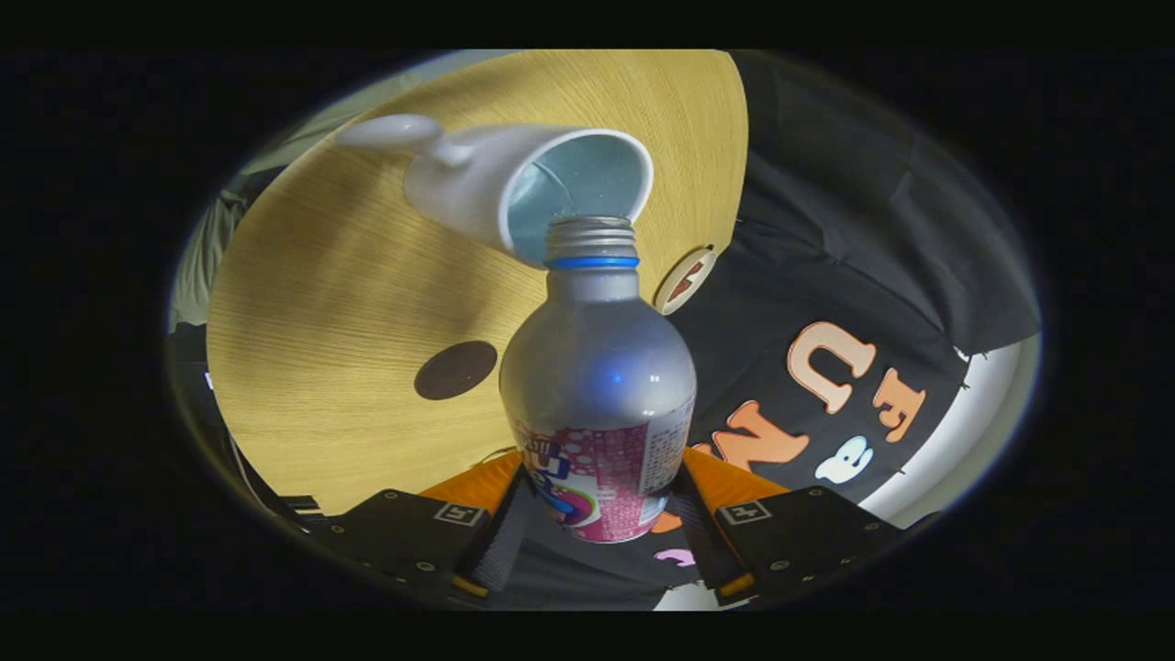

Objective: Take the bottle from table, then pour the juice into the cup, finally place the bottle on the coaster

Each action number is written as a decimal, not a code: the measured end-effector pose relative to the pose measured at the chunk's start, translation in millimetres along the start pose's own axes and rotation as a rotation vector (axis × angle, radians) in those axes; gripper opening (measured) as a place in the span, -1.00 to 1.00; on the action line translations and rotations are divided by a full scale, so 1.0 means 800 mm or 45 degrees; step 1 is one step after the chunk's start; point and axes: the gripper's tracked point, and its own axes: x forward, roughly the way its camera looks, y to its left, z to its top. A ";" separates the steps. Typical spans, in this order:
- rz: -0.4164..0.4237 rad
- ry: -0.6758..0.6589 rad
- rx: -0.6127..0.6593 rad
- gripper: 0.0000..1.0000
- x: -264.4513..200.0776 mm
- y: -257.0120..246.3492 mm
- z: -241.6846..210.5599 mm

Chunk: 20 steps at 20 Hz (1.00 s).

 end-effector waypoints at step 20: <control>0.005 0.014 0.100 0.54 -0.003 0.003 0.002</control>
